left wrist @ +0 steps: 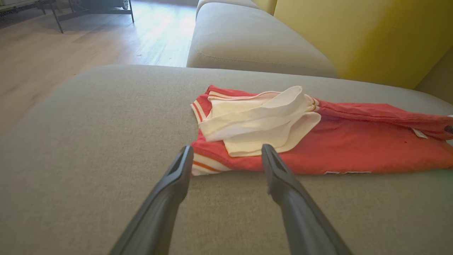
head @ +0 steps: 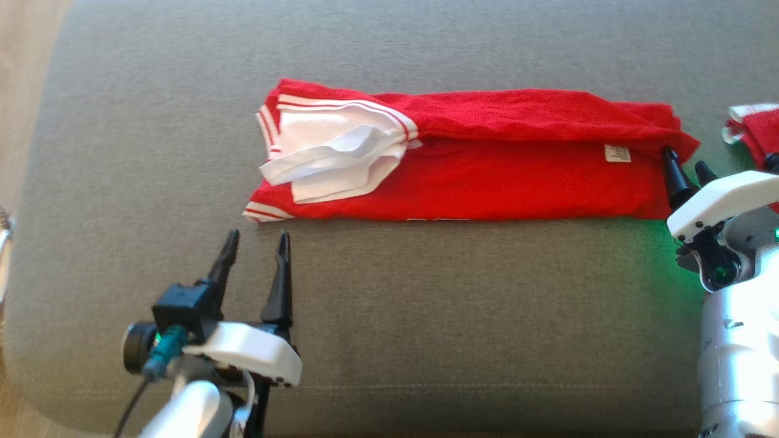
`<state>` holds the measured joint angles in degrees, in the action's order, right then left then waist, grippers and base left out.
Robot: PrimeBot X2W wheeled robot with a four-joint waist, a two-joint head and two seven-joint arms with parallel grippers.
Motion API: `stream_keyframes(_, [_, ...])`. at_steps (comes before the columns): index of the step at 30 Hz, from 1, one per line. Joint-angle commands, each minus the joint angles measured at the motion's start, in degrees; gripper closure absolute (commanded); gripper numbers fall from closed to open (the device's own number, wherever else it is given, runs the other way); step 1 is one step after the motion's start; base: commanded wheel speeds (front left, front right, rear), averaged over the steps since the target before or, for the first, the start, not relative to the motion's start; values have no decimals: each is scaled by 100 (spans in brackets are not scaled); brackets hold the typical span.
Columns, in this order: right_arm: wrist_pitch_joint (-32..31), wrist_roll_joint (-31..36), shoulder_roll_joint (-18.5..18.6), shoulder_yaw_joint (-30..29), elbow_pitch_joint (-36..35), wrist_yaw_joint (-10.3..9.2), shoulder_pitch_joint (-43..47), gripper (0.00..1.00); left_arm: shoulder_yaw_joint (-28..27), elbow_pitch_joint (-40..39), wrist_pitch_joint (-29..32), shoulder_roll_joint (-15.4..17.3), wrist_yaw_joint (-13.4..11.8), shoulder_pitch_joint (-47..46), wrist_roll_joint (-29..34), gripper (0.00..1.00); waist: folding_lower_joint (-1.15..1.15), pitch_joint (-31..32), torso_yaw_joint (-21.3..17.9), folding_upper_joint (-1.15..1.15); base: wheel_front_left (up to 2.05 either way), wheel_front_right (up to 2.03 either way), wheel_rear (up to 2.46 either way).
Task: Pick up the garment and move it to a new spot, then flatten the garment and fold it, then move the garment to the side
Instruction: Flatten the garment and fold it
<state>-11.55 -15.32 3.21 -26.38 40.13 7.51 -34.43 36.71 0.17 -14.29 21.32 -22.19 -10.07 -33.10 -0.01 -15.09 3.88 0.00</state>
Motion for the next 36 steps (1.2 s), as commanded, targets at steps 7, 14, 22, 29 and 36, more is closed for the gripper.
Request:
stream_keyframes(7, [155, 732, -33, -426, 555, -2, -556, 0, -159, -139, -69, -237, 108, 146, 328, 0, 1, 99, 402, 0, 0, 0, 0])
stream_keyframes(14, [224, 1508, -21, -1092, 1151, -2, -832, 13, -273, -20, -70, -358, 244, 167, 531, 0, 1, 141, 569, 0, 0, 0, 0])
stream_keyframes(22, [796, 1943, -26, -1408, 1471, -2, -1025, 100, -444, 56, -70, -440, 363, 267, 634, 0, 1, 219, 526, 0, 0, 0, 0])
stream_keyframes(29, [1485, 2006, 82, -1213, 1469, -2, -1134, 100, -572, 85, -71, -486, 437, 392, 720, 0, 1, 324, 253, 0, 0, 0, 0])
stream_keyframes(36, [1549, 2054, 296, -928, 1423, -2, -1388, 100, -628, 130, -71, -503, 508, 448, 787, 0, 1, 452, -14, 0, 0, 0, 0])
